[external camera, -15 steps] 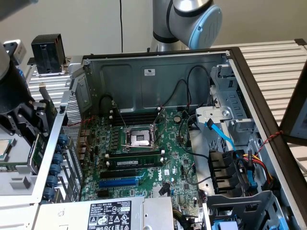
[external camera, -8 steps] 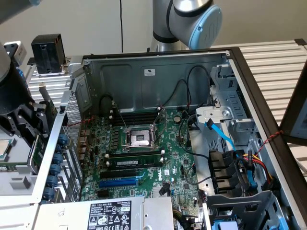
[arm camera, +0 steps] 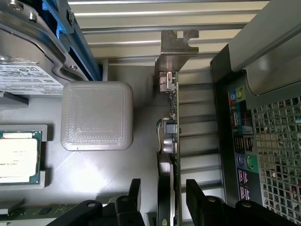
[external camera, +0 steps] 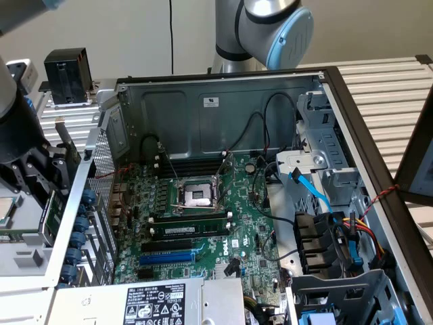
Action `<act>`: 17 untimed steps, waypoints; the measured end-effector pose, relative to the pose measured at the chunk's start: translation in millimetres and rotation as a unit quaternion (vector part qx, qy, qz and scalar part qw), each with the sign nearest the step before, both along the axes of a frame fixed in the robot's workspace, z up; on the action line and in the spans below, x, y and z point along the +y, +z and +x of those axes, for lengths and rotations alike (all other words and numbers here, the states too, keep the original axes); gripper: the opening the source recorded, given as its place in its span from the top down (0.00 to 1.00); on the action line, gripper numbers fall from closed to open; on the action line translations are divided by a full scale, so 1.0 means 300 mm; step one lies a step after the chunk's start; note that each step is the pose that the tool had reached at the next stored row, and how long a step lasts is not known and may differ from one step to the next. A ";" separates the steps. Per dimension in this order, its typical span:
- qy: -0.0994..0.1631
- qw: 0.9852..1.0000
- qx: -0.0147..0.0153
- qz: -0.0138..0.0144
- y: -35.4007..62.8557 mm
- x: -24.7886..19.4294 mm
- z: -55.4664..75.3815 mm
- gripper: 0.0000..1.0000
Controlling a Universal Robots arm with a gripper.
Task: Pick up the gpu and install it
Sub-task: 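Pick up the gpu and move the gpu toward the slot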
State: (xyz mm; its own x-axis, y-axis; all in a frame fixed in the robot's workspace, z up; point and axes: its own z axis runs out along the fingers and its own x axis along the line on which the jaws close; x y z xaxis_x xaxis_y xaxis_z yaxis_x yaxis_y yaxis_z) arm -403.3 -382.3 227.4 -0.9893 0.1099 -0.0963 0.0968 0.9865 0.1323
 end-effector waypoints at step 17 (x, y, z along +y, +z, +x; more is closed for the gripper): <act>0.000 1.000 0.000 -0.004 -0.015 0.010 0.005 0.51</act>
